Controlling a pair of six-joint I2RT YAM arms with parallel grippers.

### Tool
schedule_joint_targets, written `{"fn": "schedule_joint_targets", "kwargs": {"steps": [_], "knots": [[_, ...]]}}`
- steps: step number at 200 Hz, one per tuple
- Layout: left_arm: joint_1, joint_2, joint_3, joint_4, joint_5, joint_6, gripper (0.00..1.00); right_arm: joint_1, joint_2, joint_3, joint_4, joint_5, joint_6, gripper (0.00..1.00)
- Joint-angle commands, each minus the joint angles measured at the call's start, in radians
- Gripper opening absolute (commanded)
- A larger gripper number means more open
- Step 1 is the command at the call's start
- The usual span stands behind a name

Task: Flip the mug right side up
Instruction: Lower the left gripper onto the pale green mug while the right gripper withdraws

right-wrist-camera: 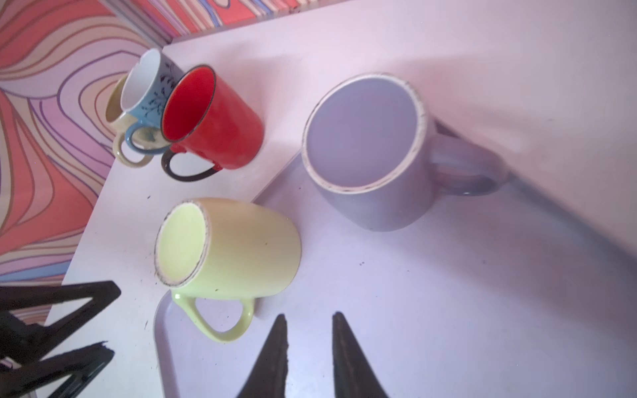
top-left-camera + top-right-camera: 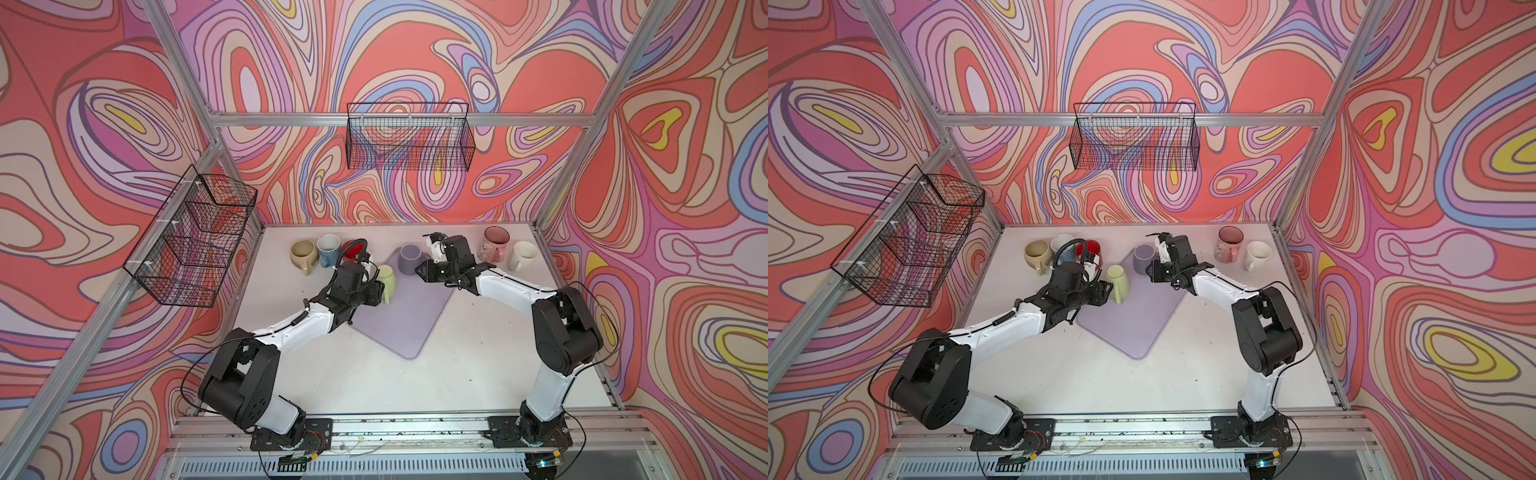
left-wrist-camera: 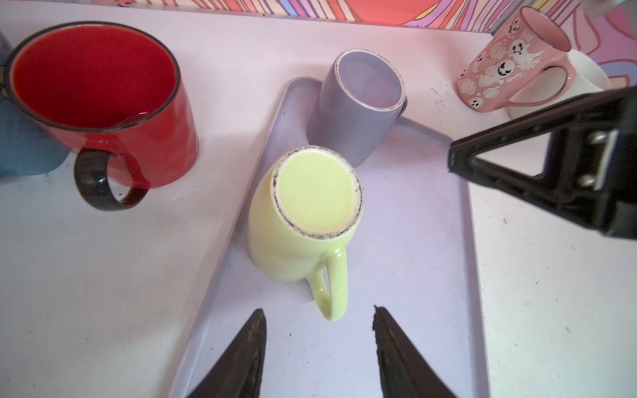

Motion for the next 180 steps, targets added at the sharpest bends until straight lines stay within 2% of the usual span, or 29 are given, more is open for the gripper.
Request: {"fn": "schedule_joint_targets", "kwargs": {"steps": [1,21,40,106,180], "knots": [[-0.042,0.029,0.051,-0.086,-0.072,-0.034,0.54,-0.015,-0.041,-0.026,-0.026,0.024,-0.032,0.27],[-0.079,0.08,0.083,-0.114,-0.133,-0.077,0.55,-0.038,-0.083,-0.044,-0.028,0.032,-0.038,0.28],[-0.093,0.125,0.092,-0.093,-0.136,-0.113,0.57,-0.057,-0.117,-0.067,-0.026,0.043,-0.041,0.29],[-0.116,0.29,0.195,-0.123,-0.207,-0.114,0.59,-0.109,-0.211,-0.145,-0.021,0.052,-0.056,0.31],[-0.118,0.399,0.252,-0.127,-0.255,-0.095,0.59,-0.128,-0.216,-0.173,-0.004,0.043,-0.054,0.29]]}}
